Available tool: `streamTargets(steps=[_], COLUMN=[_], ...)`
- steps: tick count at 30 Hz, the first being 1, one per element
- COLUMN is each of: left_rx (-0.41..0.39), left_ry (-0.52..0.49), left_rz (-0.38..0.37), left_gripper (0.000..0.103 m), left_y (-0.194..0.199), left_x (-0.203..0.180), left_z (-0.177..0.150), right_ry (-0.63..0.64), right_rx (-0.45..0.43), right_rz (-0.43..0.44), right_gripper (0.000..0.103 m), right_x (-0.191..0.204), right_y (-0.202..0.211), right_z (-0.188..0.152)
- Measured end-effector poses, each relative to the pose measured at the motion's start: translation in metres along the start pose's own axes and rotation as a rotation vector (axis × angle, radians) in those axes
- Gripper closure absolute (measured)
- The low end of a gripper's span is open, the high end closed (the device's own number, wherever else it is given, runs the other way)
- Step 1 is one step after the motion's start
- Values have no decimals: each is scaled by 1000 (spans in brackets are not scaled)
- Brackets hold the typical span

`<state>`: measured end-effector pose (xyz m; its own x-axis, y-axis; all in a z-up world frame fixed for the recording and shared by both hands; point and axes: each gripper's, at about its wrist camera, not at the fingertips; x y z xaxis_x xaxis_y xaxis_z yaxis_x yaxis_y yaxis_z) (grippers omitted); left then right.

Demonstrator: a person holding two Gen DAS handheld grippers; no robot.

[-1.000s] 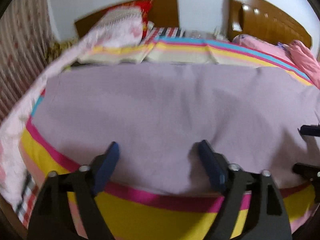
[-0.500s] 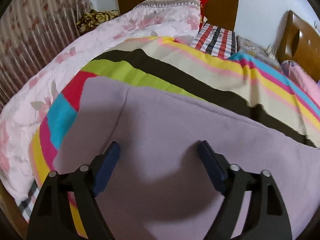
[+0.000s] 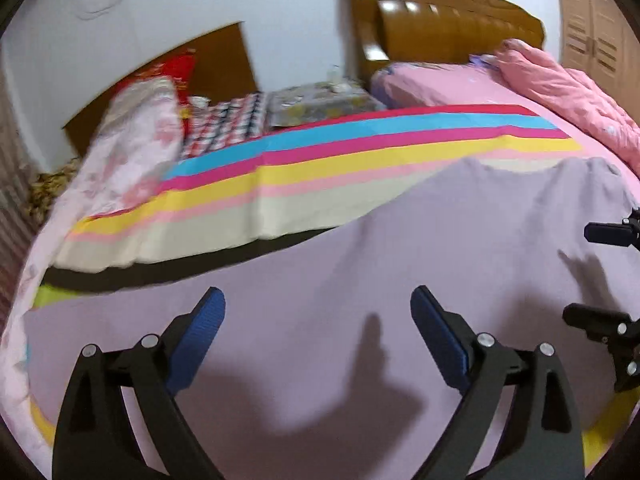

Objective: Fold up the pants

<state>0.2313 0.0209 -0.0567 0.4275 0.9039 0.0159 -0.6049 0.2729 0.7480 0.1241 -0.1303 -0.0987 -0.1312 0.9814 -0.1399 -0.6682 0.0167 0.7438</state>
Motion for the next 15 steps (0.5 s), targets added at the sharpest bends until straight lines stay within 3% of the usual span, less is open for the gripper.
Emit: streamTargets(steps=[1, 3, 6, 9, 12, 13, 15], left_rx=[22, 79, 86, 92, 89, 89, 89], left_ry=[24, 95, 176, 167, 179, 181, 183], left_rz=[-35, -16, -46, -6, -5, -5, 0], left_gripper=[9, 8, 1, 1, 1, 1, 1], left_y=[-11, -38, -51, -50, -56, -55, -51], left_x=[1, 11, 25, 25, 24, 24, 20], left_z=[5, 8, 1, -4, -2, -2, -5], right_ry=[-14, -30, -125, -140, -204, -214, -220], right_rx=[44, 120, 82, 68, -21, -33, 37], right_rz=[-25, -103, -19, -40, -16, -37, -148], right_gripper=[16, 11, 9, 9, 8, 8, 8], right_x=[-12, -35, -74, -94, -114, -121, -138], right_y=[-7, -21, -8, 7, 31, 34, 23], right_z=[-4, -18, -41, -59, -72, -76, -87])
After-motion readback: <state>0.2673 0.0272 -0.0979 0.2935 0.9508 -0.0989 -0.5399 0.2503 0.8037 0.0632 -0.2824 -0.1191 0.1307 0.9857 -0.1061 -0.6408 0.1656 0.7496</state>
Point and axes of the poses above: each gripper's, at about its wrist camera, not at the fingertips, and y roughly against the way its jaws point, x to its left, z to its top, and after that the axes turned 11 degrees about -z, right-handed
